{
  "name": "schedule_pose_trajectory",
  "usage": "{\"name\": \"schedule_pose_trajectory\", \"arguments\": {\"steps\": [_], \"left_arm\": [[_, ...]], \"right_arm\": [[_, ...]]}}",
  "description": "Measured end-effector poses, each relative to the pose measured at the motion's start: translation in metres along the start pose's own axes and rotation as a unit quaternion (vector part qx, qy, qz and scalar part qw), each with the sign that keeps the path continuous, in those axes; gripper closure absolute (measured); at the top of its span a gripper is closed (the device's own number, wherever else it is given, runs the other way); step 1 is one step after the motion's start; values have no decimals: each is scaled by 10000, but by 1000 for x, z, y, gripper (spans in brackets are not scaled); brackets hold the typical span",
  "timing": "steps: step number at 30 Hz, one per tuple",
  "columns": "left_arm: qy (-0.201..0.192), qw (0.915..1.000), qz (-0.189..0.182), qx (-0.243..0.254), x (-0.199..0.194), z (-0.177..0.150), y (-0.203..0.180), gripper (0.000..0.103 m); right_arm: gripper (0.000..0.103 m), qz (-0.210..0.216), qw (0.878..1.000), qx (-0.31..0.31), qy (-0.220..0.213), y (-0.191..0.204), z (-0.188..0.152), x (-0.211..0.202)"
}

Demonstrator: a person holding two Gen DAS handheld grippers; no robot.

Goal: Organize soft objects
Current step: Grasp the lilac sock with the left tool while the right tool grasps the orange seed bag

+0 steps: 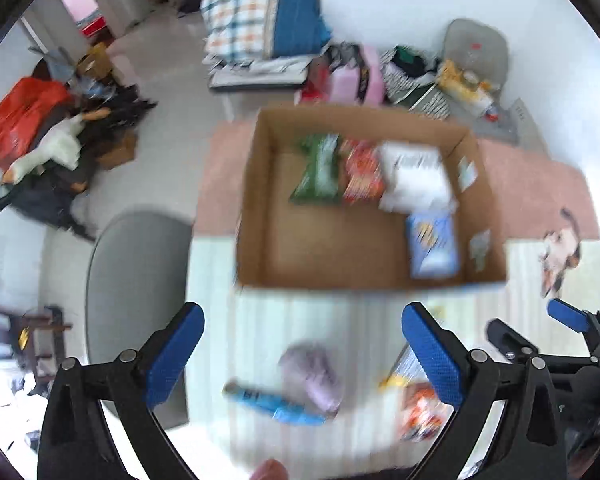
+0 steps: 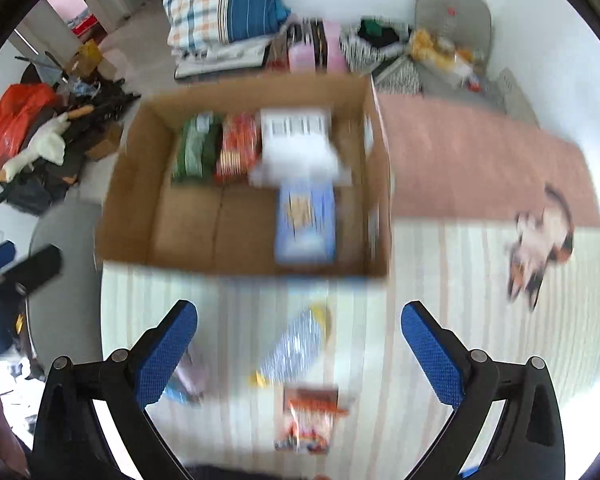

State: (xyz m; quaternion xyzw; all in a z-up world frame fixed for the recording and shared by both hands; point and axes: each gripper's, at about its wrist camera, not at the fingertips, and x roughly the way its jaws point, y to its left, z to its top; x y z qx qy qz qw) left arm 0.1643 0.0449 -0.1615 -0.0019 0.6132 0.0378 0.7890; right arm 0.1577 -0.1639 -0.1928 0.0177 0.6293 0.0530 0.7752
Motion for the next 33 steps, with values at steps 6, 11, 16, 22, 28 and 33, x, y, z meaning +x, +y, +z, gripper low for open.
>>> {"name": "schedule_pose_trajectory", "arguments": {"steps": [6, 11, 16, 22, 28, 33], "left_arm": [[1305, 9902, -93, -486, 74, -75, 16, 2], [1863, 9767, -464, -959, 130, -96, 21, 19], [2091, 9714, -658, -907, 159, -90, 7, 24], [2336, 9683, -585, -668, 196, -84, -18, 25], [2229, 9730, -402, -437, 204, -84, -32, 63], [1776, 9815, -680, -240, 146, -76, -39, 63]], "right_arm": [[0, 349, 9855, 566, 1564, -43, -94, 87], [4, 451, 9703, 782, 2245, -47, -135, 143], [27, 288, 9644, 727, 2526, -36, -155, 174], [55, -98, 9679, 262, 2498, -19, -163, 176], [61, -146, 9716, 104, 2359, -16, -158, 164], [63, 208, 9784, 77, 2055, -20, -128, 120]]}}
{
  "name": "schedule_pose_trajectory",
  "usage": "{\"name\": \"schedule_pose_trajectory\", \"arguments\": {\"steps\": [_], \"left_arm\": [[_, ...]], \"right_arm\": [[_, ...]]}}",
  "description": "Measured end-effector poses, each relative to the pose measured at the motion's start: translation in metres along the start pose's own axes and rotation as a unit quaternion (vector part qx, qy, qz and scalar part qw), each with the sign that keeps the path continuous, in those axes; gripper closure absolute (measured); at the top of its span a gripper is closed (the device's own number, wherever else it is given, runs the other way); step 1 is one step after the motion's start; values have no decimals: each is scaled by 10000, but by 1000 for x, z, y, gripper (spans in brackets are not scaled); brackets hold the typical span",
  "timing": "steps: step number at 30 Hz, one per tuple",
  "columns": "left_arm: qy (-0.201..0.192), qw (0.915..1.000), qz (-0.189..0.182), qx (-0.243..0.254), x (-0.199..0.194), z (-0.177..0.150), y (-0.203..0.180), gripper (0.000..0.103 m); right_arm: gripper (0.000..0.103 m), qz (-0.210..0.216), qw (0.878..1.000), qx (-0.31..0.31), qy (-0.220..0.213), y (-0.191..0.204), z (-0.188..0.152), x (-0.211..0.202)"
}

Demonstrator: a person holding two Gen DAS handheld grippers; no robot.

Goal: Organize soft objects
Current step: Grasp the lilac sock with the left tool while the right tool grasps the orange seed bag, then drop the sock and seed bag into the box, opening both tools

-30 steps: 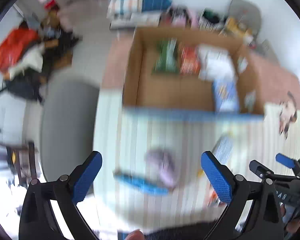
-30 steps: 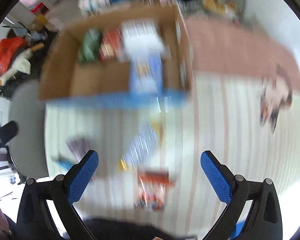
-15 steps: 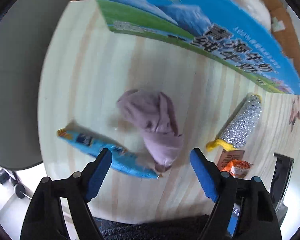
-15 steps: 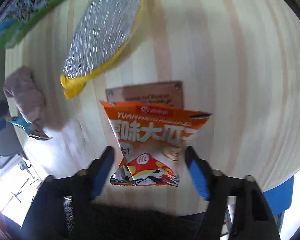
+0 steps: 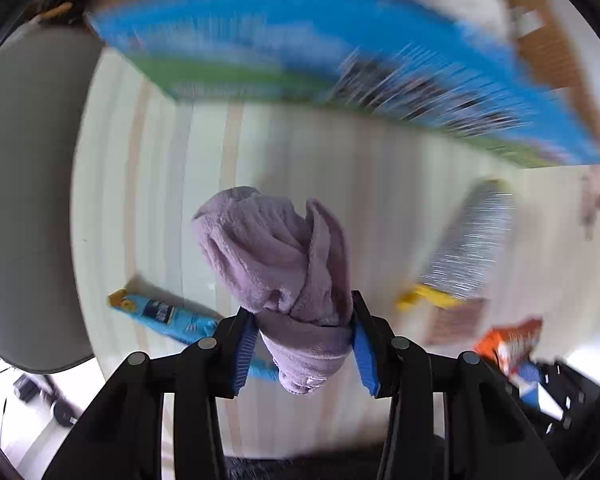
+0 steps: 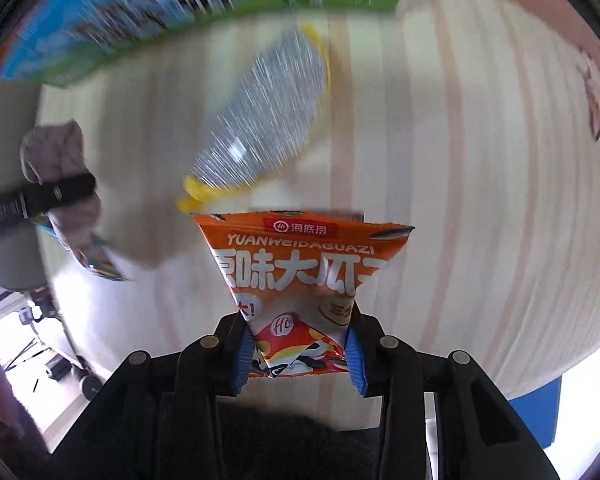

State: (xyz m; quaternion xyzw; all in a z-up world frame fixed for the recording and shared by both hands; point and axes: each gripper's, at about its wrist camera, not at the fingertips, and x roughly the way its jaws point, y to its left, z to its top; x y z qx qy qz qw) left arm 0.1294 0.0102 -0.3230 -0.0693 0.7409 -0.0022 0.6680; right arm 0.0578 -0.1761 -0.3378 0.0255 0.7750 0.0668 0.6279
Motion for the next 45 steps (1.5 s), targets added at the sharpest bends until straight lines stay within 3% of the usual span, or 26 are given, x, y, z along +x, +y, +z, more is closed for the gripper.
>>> {"name": "schedule_pose_trajectory", "arguments": {"steps": [4, 7, 9, 12, 18, 23, 29, 34, 35, 36, 37, 38, 39, 40, 42, 45], "left_arm": [[-478, 9978, -330, 327, -69, 6, -18, 63], [-772, 9941, -488, 584, -115, 35, -23, 63], [-857, 9929, -405, 715, -128, 57, -15, 63], [-669, 9945, -464, 659, -125, 96, -4, 63], [194, 9969, -595, 477, -84, 175, 5, 63], [983, 9911, -777, 457, -28, 214, 4, 63], [1588, 9825, -933, 262, 21, 225, 8, 63], [1656, 9821, -878, 195, 34, 223, 8, 60], [1611, 9833, -838, 121, 31, 222, 10, 59], [1568, 9841, -825, 96, 27, 219, 14, 57], [1505, 9853, -805, 96, 23, 220, 15, 48], [1396, 9870, -783, 126, 17, 220, 16, 38], [1308, 9882, -784, 147, 12, 220, 14, 20], [1201, 9896, -781, 155, 5, 219, 15, 15], [1054, 9913, -755, 229, -10, 216, 14, 14], [758, 9941, -675, 393, -36, 209, 10, 2]], "right_arm": [[63, 360, 9975, -268, -541, 9, 19, -77], [63, 602, 9936, -409, -865, 18, 42, -129], [63, 686, 9908, -506, -1051, 23, 63, -158], [63, 626, 9886, -620, -1220, 39, 104, -180], [63, 701, 9931, -498, -803, 67, 172, -157], [63, 496, 9970, -411, -421, 77, 213, -113], [63, 326, 9988, -348, -135, 79, 237, -75], [62, 37, 9992, -406, -30, 80, 245, -63], [60, 18, 9992, -402, 29, 79, 247, -61], [50, 48, 9992, -374, 110, 78, 248, -60], [39, 96, 9993, -332, 144, 75, 247, -62], [14, 76, 9994, -330, 97, 74, 248, -64], [6, 15, 9993, -365, 11, 73, 247, -70], [6, -85, 9991, -403, -98, 73, 246, -77], [6, -245, 9985, -430, -238, 70, 243, -93], [0, -143, 9986, -355, -365, 66, 239, -113]]}}
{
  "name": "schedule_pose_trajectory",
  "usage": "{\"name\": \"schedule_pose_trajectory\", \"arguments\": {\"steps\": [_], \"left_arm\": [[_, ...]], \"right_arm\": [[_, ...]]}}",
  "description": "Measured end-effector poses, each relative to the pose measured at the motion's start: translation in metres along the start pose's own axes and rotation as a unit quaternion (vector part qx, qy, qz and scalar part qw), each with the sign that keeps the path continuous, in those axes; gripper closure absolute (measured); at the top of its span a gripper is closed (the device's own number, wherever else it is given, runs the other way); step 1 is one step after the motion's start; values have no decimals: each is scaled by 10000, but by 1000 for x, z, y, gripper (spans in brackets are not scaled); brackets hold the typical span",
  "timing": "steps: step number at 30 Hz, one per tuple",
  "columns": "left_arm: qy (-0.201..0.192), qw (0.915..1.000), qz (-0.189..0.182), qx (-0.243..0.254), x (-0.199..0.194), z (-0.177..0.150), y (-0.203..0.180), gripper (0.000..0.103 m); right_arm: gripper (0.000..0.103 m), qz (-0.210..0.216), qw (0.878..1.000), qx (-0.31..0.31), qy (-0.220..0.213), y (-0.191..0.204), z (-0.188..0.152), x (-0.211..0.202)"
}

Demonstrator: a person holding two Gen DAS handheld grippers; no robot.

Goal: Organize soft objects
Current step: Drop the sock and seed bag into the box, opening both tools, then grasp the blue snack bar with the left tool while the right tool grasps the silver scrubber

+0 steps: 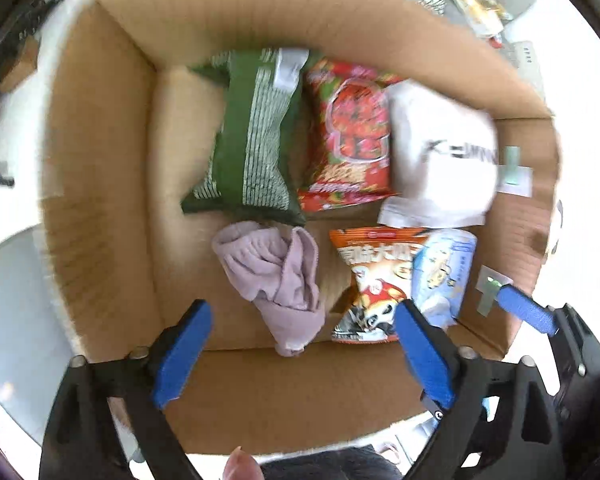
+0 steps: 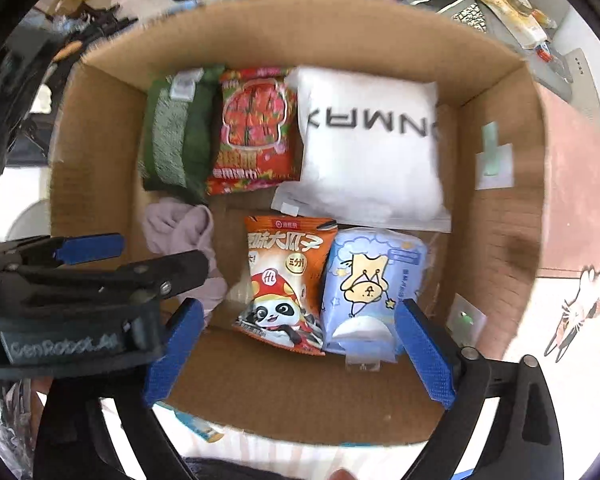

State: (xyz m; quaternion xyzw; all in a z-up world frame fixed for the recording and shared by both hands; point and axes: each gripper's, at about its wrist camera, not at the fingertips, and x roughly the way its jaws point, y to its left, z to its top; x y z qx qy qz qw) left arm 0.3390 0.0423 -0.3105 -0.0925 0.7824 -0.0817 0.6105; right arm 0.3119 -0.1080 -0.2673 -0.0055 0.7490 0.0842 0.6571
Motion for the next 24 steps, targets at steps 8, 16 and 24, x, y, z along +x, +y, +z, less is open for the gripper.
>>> {"name": "schedule_pose_trajectory", "arguments": {"steps": [8, 16, 24], "left_arm": [[-1029, 9940, 347, 148, -64, -39, -19, 1], [-1720, 9832, 617, 43, -100, -75, -25, 1], [-2144, 9740, 738, -20, -125, -105, -26, 1]], "right_arm": [[0, -93, 9982, 117, -582, 2, -19, -51], [0, -155, 9935, 101, -1128, 9, -50, -81], [0, 152, 9837, 36, -1793, 15, -85, -112]]}}
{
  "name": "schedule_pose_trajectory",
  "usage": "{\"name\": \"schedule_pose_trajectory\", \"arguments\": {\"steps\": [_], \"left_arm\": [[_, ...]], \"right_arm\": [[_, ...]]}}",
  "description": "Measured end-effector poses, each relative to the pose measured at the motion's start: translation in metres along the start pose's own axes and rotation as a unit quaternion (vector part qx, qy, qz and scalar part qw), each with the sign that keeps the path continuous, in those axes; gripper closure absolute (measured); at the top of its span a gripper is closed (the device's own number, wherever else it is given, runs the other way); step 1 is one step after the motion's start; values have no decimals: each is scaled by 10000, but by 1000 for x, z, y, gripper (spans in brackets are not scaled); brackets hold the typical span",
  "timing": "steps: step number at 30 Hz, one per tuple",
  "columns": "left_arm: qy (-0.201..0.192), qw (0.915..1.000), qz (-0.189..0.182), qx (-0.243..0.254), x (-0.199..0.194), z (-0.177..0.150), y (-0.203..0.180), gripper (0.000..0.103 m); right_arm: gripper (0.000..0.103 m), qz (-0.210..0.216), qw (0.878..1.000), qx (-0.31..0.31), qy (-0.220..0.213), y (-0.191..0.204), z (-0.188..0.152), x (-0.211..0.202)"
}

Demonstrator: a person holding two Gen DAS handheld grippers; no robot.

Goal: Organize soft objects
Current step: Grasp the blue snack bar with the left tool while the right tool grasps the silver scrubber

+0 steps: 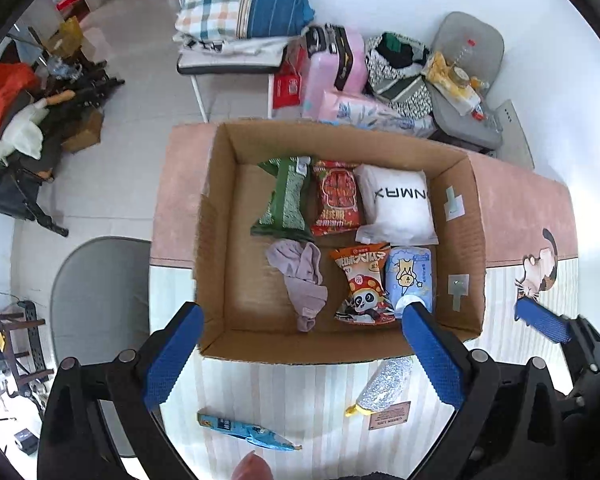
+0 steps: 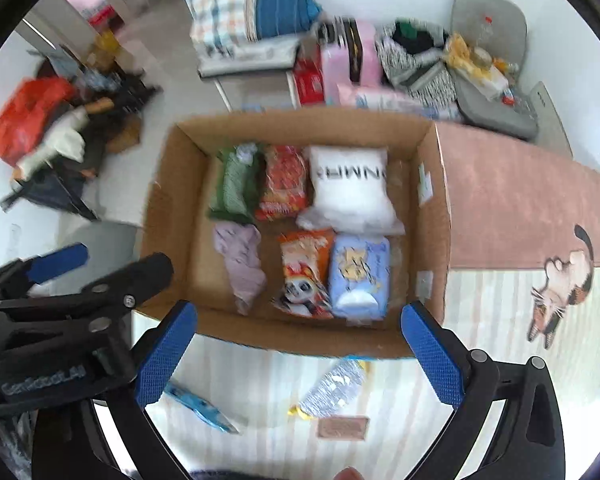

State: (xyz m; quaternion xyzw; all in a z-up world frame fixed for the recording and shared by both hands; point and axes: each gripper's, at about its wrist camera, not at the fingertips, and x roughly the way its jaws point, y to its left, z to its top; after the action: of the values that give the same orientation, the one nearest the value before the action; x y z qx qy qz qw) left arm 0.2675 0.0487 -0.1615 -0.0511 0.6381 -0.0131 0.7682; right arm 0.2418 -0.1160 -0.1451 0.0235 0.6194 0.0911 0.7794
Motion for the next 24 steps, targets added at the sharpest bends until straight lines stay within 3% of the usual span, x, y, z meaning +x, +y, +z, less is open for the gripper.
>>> {"name": "schedule_pose_trajectory", "arguments": {"steps": [4, 7, 10, 13, 15, 17, 20, 24], "left_arm": [[-598, 9972, 394, -206, -23, -31, 13, 1], [-659, 9952, 536, -483, -22, -68, 29, 1], [-101, 9946, 727, -740, 10, -120, 46, 1], [765, 9905, 536, -1004, 59, -160, 62, 1], [1406, 9790, 193, -1464, 98, -188, 79, 4], [1766, 9662, -28, -1877, 124, -206, 92, 15], [2082, 9493, -289, -2339, 151, -221, 105, 22], [2322, 9284, -581, -2843, 177, -230, 119, 22]], "right_arm": [[0, -116, 9974, -25, -717, -9, -28, -22], [0, -215, 9973, 62, -693, -22, -56, -16], [0, 124, 9966, 792, -183, -54, -92, 10], [0, 546, 9860, 1532, 359, -86, -123, 48], [1, 606, 9785, 1838, 711, -101, -140, 75], [1, 697, 9718, 2030, 975, -109, -152, 97], [2, 652, 9688, 2048, 1238, -108, -161, 125], [9, 500, 9701, 1837, 1505, -94, -162, 156]]}}
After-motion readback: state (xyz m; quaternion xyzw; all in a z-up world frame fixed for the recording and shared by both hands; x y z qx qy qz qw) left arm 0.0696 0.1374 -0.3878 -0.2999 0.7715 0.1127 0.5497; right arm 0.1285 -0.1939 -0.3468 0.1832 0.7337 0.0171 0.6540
